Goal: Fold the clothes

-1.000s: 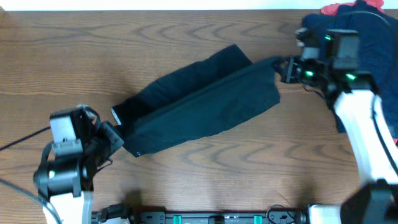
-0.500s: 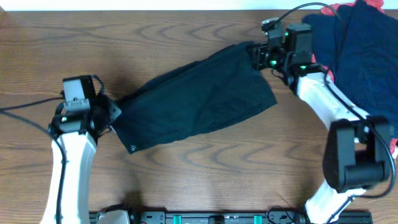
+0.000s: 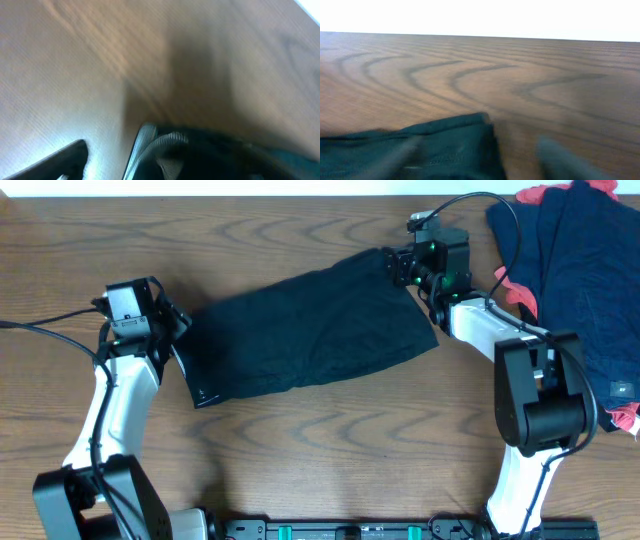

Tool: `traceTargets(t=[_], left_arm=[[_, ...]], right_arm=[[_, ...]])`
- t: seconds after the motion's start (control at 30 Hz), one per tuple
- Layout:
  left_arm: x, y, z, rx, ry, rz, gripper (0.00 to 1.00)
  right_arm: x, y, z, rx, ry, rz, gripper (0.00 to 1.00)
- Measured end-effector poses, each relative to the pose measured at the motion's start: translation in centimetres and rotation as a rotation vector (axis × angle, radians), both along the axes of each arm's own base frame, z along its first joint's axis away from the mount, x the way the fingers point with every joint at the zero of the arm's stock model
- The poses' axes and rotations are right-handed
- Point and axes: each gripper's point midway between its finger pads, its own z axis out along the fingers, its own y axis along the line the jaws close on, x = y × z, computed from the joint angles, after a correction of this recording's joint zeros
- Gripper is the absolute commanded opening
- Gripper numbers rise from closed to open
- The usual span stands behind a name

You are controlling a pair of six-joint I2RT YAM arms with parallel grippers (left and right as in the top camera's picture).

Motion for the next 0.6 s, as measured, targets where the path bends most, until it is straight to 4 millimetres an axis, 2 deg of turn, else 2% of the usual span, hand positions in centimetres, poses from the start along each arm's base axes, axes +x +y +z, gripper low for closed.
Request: traceTargets(t=[0.1, 0.23, 0.4, 0.6], left_arm=[[0.9, 0.4, 0.7, 0.03, -0.041, -0.01, 0.98], [0.7, 0.4, 0.6, 0.043, -0.024, -0.021, 0.98], [-1.1, 0.0, 0.1, 0.029, 0.047, -0.033, 0.98], [-3.1, -2.0, -1.6, -0.035, 0.155, -0.132, 0.98]], right_arm=[[0.2, -0.3, -0.2, -0.008, -0.005, -0.017, 0.99], [0.3, -0.4, -0.1, -0.012, -0.003, -0.024, 0.99], [-1.0, -0.6, -1.0, -0.029, 0.087, -0.019, 0.99], [-2.5, 0.1, 0.8, -0.051, 0.135, 0.054, 0.99]])
